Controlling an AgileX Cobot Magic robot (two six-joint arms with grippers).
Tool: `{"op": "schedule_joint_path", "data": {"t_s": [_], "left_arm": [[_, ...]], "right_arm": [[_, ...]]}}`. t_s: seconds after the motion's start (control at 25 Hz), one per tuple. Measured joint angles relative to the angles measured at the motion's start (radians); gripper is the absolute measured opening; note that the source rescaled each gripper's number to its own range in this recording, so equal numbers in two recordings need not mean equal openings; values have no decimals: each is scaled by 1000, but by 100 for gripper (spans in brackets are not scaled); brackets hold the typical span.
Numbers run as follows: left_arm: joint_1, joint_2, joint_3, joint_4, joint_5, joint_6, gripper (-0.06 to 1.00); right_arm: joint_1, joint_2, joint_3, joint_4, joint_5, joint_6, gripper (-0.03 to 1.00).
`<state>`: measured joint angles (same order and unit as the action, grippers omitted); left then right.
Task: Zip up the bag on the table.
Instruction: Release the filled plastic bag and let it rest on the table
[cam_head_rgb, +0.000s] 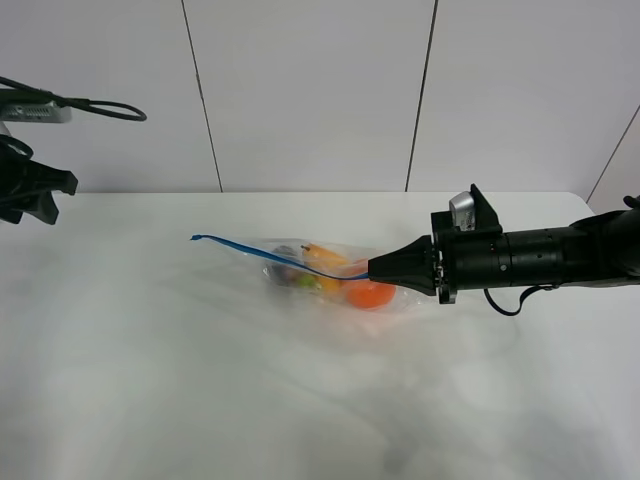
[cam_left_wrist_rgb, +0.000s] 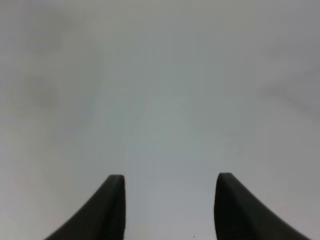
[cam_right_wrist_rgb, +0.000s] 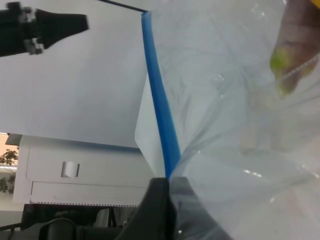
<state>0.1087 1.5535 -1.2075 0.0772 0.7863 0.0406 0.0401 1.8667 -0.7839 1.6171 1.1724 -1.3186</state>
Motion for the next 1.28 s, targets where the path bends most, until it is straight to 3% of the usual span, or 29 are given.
{"op": "schedule_joint_path", "data": {"t_s": [0.32,0.68,0.96,1.28], "left_arm": [[0,-230,169,-2,-77,22,80],[0,-587,413,-70,-102,15,80],[0,-950,544,-70,1,7,80],[0,-1280,559,-71,146,-41,80]], "right_arm": [[0,0,0,-5,-18,0,0],[0,0,0,-11,-25,0,0],[0,0,0,-11,-39,0,0],[0,0,0,-12,-74,0,0]]}}
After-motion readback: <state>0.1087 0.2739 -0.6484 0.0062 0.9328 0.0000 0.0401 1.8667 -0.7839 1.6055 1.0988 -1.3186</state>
